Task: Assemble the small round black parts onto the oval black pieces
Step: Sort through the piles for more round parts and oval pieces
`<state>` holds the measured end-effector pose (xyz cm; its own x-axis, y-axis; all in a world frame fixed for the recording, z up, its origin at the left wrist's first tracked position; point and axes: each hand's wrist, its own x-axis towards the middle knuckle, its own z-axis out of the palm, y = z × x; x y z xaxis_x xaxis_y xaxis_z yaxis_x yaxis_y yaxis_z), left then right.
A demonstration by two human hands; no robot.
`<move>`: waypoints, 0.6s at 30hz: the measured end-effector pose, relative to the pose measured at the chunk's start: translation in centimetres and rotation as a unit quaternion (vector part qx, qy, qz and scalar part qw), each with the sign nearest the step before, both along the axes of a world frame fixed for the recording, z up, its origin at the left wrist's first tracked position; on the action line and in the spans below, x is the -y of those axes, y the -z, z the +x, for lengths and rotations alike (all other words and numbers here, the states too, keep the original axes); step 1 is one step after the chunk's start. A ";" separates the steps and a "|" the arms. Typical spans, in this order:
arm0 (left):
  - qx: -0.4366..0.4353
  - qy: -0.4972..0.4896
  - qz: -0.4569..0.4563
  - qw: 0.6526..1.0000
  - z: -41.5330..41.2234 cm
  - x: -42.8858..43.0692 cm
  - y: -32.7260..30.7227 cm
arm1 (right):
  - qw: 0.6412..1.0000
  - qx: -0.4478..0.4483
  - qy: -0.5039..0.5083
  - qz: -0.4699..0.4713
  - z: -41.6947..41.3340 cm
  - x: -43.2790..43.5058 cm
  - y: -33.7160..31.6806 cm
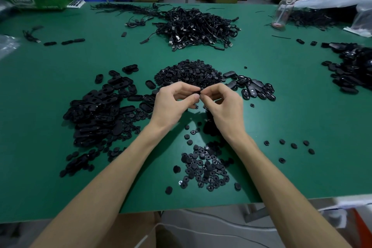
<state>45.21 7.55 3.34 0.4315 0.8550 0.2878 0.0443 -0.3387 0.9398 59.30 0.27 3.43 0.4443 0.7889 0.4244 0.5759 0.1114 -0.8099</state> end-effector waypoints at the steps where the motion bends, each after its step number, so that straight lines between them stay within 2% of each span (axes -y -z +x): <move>1: 0.000 0.000 0.002 1.000 0.0 0.0 0.0 | 1.000 0.000 -0.001 0.002 0.0 0.0 0.0; 6: 0.013 0.004 0.004 1.000 -0.1 0.0 -0.2 | 1.000 0.009 0.013 0.024 0.1 0.2 -0.1; 11: 0.024 0.018 0.006 1.000 -0.1 -0.1 -0.2 | 0.999 -0.053 0.007 0.006 0.3 0.0 -0.1; 18: -0.012 0.041 0.025 0.999 -0.3 -0.3 -0.3 | 0.995 -0.096 -0.023 0.007 0.5 -0.2 0.4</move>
